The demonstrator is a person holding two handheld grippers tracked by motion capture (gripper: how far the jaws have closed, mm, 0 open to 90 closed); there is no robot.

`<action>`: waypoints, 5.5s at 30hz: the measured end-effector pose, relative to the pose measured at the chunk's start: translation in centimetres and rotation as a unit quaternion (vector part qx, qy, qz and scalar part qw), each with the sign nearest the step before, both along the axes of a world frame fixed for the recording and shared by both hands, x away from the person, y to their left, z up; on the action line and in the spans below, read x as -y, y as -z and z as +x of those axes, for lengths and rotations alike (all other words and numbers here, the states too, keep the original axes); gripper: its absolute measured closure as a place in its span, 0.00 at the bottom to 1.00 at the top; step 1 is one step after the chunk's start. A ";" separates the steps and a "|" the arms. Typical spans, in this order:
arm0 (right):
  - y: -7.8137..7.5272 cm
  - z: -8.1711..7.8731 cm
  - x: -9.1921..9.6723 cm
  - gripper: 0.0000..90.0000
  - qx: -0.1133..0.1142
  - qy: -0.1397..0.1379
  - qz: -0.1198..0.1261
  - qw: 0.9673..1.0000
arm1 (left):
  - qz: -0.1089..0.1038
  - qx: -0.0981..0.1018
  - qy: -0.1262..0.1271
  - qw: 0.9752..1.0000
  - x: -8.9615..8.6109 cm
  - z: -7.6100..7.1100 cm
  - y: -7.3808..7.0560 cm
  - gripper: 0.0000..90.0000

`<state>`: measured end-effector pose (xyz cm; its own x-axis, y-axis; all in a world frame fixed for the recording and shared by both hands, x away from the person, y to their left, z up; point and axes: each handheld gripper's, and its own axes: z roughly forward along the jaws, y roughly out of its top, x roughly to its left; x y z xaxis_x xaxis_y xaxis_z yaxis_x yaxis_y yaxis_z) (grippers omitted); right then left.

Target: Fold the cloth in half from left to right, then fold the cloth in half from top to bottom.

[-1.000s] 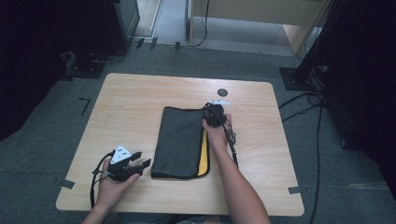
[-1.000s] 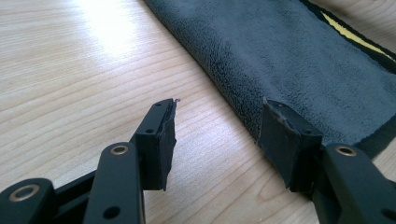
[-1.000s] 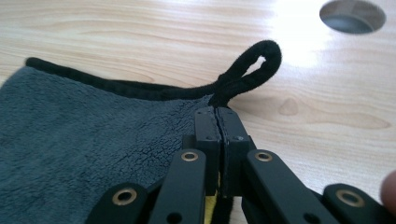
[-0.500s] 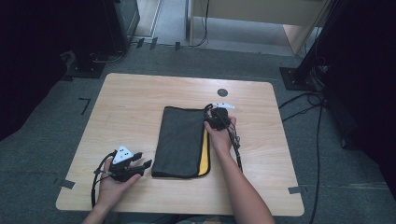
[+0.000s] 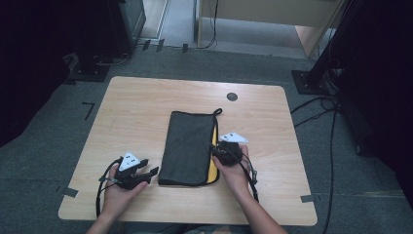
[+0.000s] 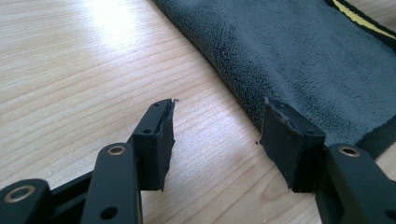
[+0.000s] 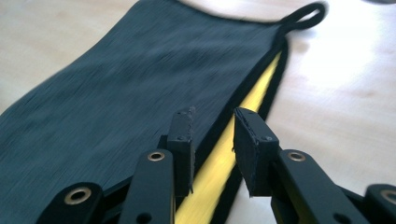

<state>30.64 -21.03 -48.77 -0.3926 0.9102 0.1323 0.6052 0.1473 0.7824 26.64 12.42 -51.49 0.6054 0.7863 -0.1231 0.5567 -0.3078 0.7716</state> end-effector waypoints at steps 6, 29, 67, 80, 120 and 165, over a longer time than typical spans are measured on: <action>0.5 -2.5 -0.4 0.77 -0.001 -0.014 -0.006 1.000 | 0.002 0.001 0.001 1.000 0.1 0.0 0.0 0.49; 2.2 -7.7 -1.6 0.81 -0.041 -0.010 0.039 0.998 | 0.009 0.002 0.005 1.000 0.2 0.0 0.1 0.49; 1.9 -7.9 1.1 0.90 -0.055 0.016 0.018 0.998 | 0.015 0.022 0.018 0.999 0.4 -0.8 -0.4 0.49; 1.1 -7.8 2.2 0.90 -0.049 0.030 0.025 0.998 | 0.020 0.011 0.114 0.993 2.6 -2.7 -0.8 0.49; 1.8 3.8 1.5 1.00 -0.046 0.074 0.025 0.996 | 0.049 0.001 0.122 0.991 3.5 -3.1 0.1 0.56; 0.7 9.6 2.4 0.67 -0.018 0.052 0.058 0.997 | 0.030 -0.014 0.096 0.995 4.3 -2.0 -0.1 0.32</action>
